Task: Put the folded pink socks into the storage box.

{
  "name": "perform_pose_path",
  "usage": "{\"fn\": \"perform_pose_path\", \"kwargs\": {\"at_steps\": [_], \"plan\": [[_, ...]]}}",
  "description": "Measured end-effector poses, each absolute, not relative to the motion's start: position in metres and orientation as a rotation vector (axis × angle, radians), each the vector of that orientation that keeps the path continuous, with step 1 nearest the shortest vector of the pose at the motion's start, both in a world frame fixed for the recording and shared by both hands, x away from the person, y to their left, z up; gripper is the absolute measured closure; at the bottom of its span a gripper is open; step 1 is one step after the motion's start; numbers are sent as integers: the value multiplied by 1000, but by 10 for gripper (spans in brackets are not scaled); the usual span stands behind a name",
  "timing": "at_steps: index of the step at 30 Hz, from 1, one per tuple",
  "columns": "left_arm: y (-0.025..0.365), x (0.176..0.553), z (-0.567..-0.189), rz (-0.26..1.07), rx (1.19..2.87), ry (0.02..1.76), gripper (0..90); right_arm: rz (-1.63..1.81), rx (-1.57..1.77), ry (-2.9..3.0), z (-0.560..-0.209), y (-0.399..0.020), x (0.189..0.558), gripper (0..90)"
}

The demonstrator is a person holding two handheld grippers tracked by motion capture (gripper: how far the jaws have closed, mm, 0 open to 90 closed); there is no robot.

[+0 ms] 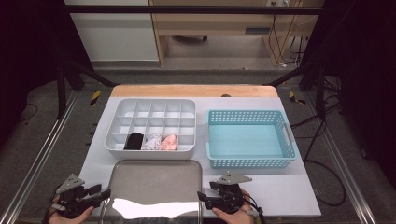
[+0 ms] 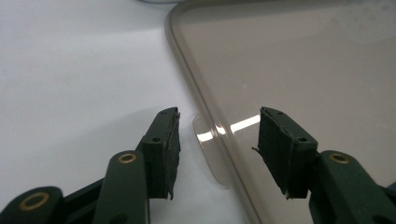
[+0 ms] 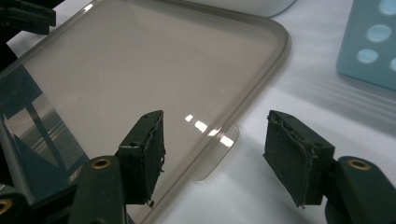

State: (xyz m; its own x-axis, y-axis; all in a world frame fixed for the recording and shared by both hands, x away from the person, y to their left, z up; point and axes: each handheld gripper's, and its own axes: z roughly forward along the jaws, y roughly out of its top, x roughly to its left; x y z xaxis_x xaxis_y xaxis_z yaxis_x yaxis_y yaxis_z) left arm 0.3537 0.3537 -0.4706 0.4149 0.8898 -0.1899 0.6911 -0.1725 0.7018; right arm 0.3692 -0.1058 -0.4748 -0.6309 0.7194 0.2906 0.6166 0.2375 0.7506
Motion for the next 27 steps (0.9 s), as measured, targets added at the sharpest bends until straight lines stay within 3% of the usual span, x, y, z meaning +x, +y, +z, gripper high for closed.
{"fn": "perform_pose_path", "kwargs": {"at_steps": [27], "plan": [[346,345,-475,329,1927,1374,549,1346,1394,2379,-488,-96,360,547]]}}
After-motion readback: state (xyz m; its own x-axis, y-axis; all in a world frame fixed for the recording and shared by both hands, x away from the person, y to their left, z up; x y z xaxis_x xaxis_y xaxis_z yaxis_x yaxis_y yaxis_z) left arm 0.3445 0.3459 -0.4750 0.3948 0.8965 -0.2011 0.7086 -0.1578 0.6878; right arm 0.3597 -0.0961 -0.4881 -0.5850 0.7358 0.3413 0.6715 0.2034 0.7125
